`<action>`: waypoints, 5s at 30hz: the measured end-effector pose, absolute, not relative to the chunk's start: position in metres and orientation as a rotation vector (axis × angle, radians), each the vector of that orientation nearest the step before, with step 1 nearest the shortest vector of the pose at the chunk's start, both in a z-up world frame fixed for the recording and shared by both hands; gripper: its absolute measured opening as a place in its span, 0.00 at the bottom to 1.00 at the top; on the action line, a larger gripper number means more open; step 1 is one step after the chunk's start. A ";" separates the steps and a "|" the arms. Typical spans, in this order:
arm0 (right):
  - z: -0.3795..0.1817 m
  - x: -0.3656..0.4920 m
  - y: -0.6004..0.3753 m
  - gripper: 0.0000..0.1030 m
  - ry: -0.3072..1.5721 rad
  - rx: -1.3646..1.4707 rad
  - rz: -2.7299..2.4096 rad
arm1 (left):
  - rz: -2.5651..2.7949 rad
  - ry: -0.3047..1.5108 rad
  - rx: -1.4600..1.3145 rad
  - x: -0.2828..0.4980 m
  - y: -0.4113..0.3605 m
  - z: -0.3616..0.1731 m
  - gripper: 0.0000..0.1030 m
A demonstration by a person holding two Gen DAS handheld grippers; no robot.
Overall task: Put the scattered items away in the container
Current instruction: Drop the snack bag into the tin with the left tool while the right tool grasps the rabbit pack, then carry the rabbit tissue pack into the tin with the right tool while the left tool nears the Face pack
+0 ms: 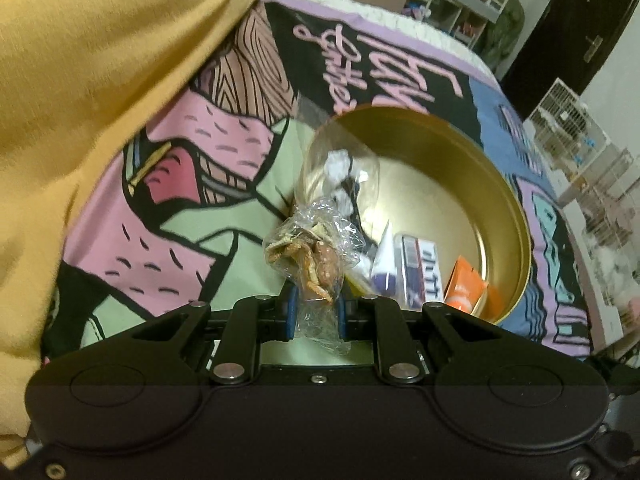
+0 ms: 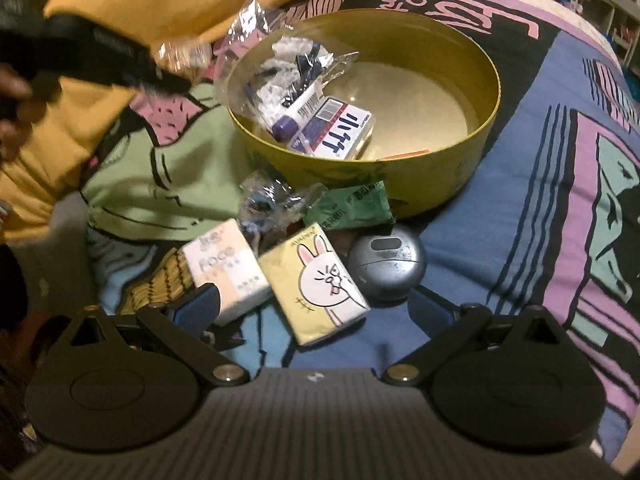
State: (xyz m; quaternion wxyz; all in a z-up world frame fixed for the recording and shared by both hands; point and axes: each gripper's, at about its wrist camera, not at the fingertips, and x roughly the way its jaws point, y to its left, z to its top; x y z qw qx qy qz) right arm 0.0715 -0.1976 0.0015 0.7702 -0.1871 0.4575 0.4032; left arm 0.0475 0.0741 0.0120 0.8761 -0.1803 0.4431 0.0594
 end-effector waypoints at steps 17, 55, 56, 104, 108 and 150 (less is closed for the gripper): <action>-0.021 0.082 -0.186 0.80 1.023 -0.500 0.922 | 0.122 0.768 -0.261 0.051 0.051 0.063 0.16; -0.007 0.066 -0.196 0.49 1.017 -0.529 1.003 | 0.012 0.696 -0.072 0.087 -0.016 0.079 0.26; -0.005 0.064 -0.196 0.49 1.015 -0.530 1.003 | 0.019 0.698 -0.067 0.091 -0.017 0.076 0.38; 0.071 0.057 -0.228 0.49 0.964 -0.348 0.804 | -0.352 1.154 0.060 0.026 -0.048 -0.029 0.85; 0.081 0.058 -0.227 0.49 0.935 -0.341 0.802 | -0.363 1.184 0.091 0.023 -0.053 -0.039 0.85; 0.105 0.119 -0.165 0.49 0.862 -0.277 0.864 | -0.376 1.250 0.085 0.035 -0.061 -0.065 0.85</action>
